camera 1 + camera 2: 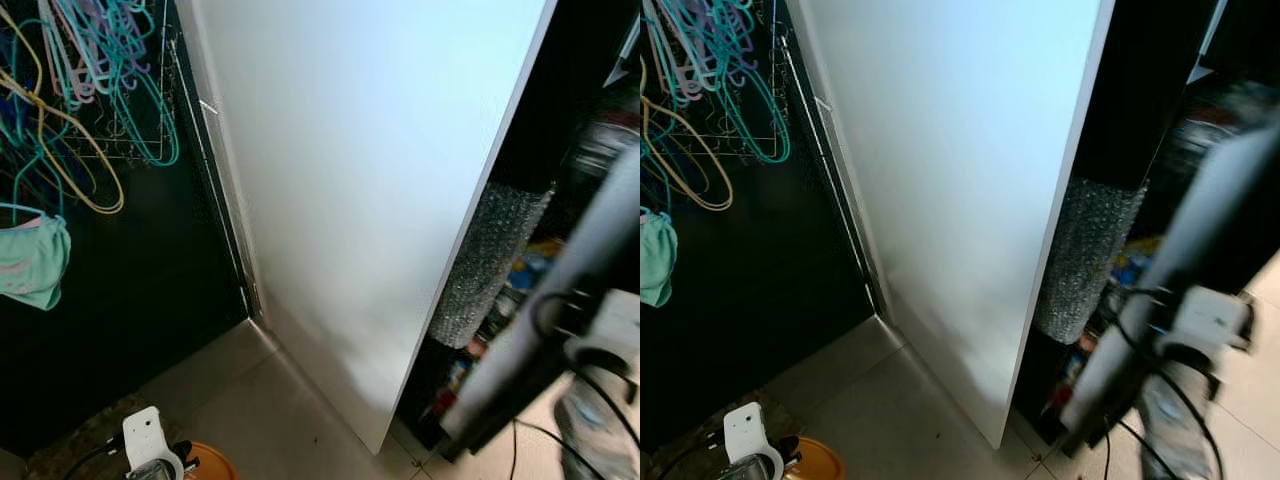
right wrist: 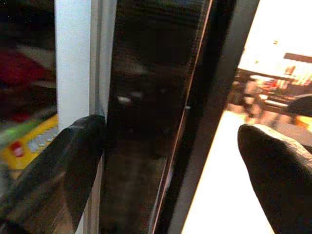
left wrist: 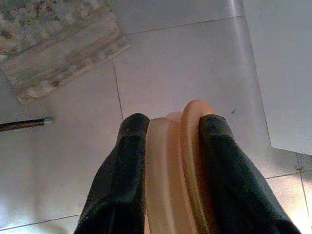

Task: Restocking fridge

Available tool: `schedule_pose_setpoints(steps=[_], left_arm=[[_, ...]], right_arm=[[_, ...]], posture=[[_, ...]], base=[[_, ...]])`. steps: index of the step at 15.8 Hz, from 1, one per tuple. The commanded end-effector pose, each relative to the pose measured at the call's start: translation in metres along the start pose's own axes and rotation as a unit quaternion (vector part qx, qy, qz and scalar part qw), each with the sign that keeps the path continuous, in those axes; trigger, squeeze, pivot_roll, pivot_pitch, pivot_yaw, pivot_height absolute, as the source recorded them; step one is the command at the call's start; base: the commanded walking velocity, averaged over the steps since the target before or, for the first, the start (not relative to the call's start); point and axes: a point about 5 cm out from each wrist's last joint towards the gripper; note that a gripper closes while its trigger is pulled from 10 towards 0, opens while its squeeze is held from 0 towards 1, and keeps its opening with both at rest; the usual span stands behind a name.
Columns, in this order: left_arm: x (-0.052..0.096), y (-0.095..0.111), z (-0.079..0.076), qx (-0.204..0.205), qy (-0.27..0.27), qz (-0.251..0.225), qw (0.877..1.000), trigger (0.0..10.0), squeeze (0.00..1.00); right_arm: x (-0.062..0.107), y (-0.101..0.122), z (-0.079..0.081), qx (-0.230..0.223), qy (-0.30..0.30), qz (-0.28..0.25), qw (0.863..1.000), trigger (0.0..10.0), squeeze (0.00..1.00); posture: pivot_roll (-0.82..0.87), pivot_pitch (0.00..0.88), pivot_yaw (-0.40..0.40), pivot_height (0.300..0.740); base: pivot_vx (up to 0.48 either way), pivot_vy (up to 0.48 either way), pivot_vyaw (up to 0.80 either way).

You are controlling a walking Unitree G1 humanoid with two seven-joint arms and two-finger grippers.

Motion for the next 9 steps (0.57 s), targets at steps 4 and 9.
schedule_pose_setpoints(steps=[4, 9], left_arm=[[0.000, -0.004, 0.002, -0.005, 0.001, 0.012, 1.000, 10.0, 0.00], [0.000, -0.004, 0.001, -0.006, -0.001, 0.014, 1.000, 10.0, 0.00]], right_arm=[[0.017, -0.065, -0.042, 0.021, -0.072, 0.147, 0.986, 10.0, 0.00], [0.064, -0.128, 0.005, 0.053, 0.162, 0.289, 0.942, 10.0, 0.00]], posture=[[-0.18, 0.000, 0.039, 0.740], [-0.19, 0.000, 0.039, 0.740]], base=[[0.000, 0.000, 0.00], [0.000, 0.000, 0.00]])
Point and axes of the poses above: a point about 5 cm out from each wrist's last joint towards the gripper, its own x axis pointing back from the gripper into the wrist, its own y axis along the axis of the wrist's last joint, z = x × y, and after that the axes turned 14 degrees about x, right-handed
